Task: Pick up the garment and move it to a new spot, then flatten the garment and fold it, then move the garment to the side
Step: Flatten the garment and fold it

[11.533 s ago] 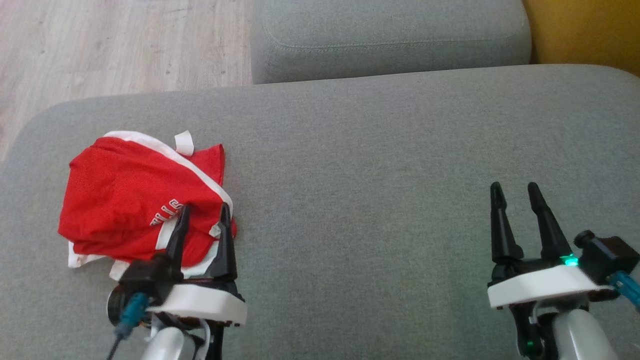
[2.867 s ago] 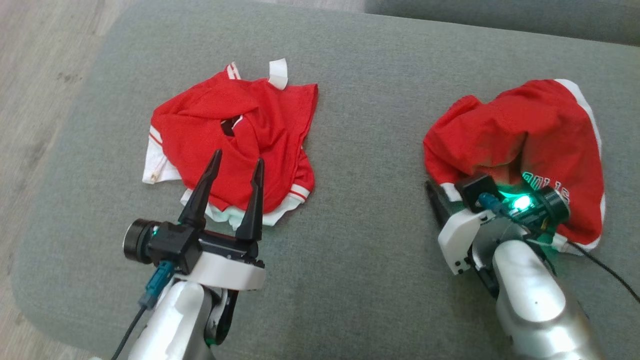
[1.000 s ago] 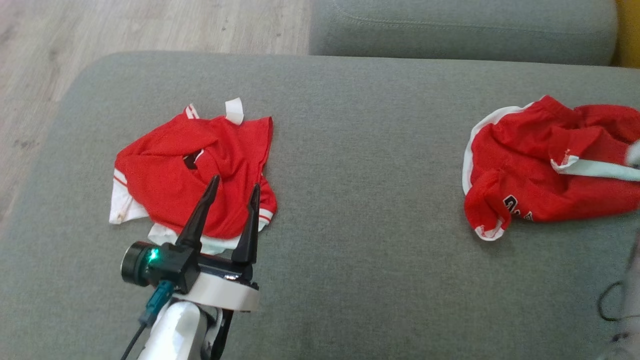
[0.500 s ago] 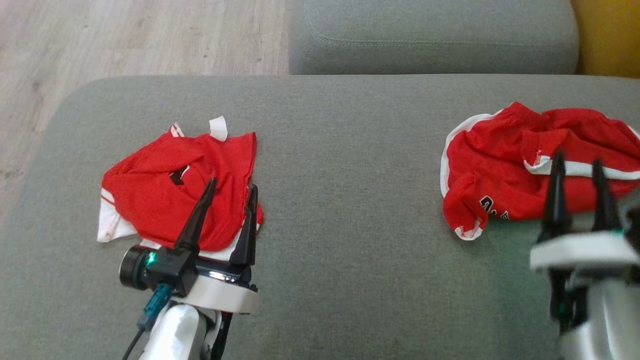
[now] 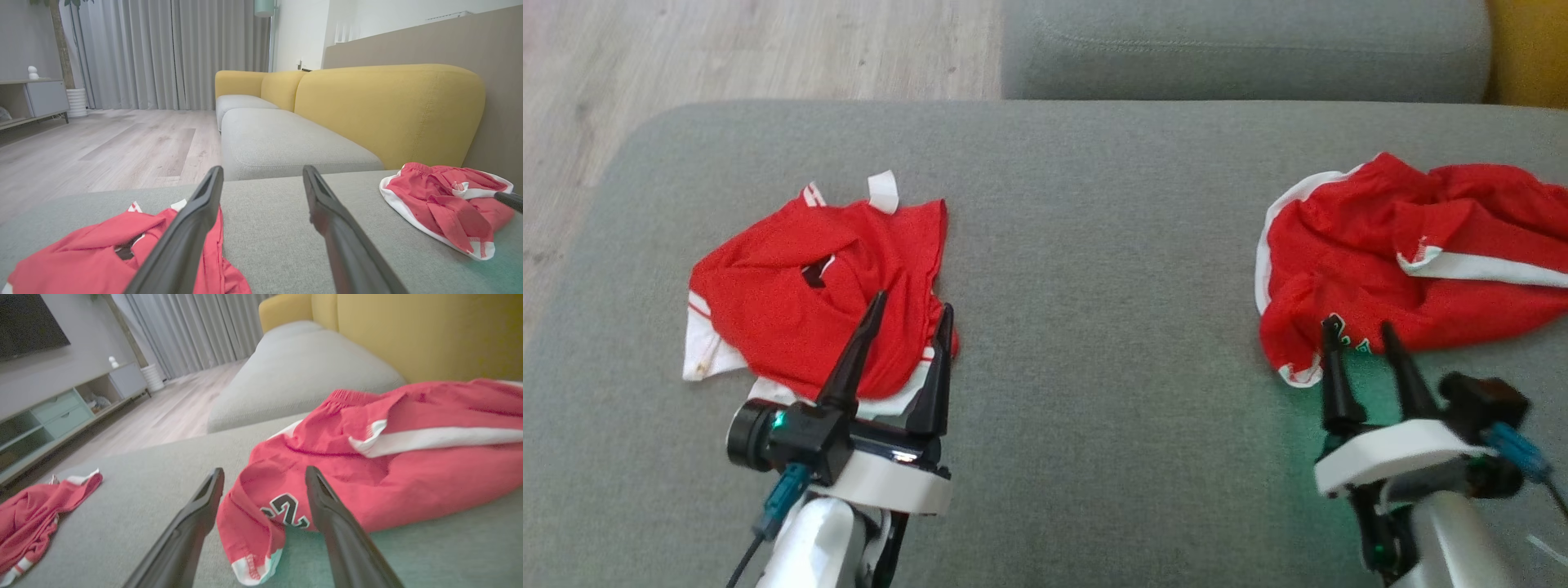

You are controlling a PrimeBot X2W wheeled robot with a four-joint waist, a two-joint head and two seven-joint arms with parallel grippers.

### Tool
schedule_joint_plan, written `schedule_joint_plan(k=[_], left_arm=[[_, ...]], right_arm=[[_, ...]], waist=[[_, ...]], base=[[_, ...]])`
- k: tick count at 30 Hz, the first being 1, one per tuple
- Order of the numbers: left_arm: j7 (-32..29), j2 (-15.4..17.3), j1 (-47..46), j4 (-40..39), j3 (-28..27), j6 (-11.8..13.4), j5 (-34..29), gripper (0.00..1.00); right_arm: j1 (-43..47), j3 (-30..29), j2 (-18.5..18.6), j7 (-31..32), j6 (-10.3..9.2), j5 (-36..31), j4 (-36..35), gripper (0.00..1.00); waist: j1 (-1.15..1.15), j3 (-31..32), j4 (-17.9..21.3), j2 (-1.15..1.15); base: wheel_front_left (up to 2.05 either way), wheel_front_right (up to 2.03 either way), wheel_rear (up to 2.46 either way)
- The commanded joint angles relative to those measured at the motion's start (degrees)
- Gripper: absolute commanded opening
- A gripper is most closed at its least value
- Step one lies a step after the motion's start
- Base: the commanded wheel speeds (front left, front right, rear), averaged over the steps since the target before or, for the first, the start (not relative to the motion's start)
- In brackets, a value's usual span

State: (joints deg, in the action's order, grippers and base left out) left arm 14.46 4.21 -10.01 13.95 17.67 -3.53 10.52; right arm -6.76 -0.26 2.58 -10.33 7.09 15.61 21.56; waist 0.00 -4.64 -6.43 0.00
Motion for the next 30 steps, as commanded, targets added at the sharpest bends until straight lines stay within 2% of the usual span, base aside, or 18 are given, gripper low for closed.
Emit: schedule_joint_plan(k=[1,5,11,14,21,29,30], left_arm=[[0.54,-0.13,-2.43,-1.90,-1.59,-0.02,-0.55,1.00],[0.54,-0.39,-2.96,-1.54,-1.17,-0.18,-0.53,1.00],[0.54,-0.59,-3.87,-1.09,-1.42,0.21,-0.70,1.00],[0.54,-0.69,-4.39,-1.02,-1.22,0.07,-0.80,1.00],[0.54,-0.86,-4.40,-0.81,-0.97,0.00,-1.05,1.00],[0.54,-0.99,-4.60,-0.51,-0.68,-0.11,-1.16,1.00],[0.54,-1.01,-4.64,-0.47,-0.68,-0.12,-1.17,1.00]], right_arm=[[-3.06,2.58,0.31,1.05,0.40,-0.45,-0.25,1.00],[-5.52,3.80,0.31,2.36,0.40,-2.62,3.80,1.00],[-9.26,0.83,0.31,4.40,0.40,-12.01,10.37,1.00],[-10.41,0.71,0.30,4.71,0.40,-13.89,12.44,1.00],[-11.51,1.49,0.30,4.89,0.40,-17.44,14.79,1.00],[-11.88,-0.49,0.30,5.62,0.40,-20.44,16.15,1.00],[-11.96,-0.62,0.30,5.80,0.40,-20.49,16.46,0.64]], waist=[[0.00,-0.74,-0.77,0.00],[0.00,-1.77,-2.03,0.00],[0.00,-3.01,-3.75,0.00],[0.00,-3.39,-4.44,0.00],[0.00,-3.74,-4.79,0.00],[0.00,-3.64,-4.55,0.00],[0.00,-3.58,-4.53,0.00]], base=[[0.00,0.00,0.00],[0.00,0.00,0.00],[0.00,0.00,0.00],[0.00,0.00,0.00],[0.00,0.00,0.00],[0.00,0.00,0.00],[0.00,0.00,0.00]])
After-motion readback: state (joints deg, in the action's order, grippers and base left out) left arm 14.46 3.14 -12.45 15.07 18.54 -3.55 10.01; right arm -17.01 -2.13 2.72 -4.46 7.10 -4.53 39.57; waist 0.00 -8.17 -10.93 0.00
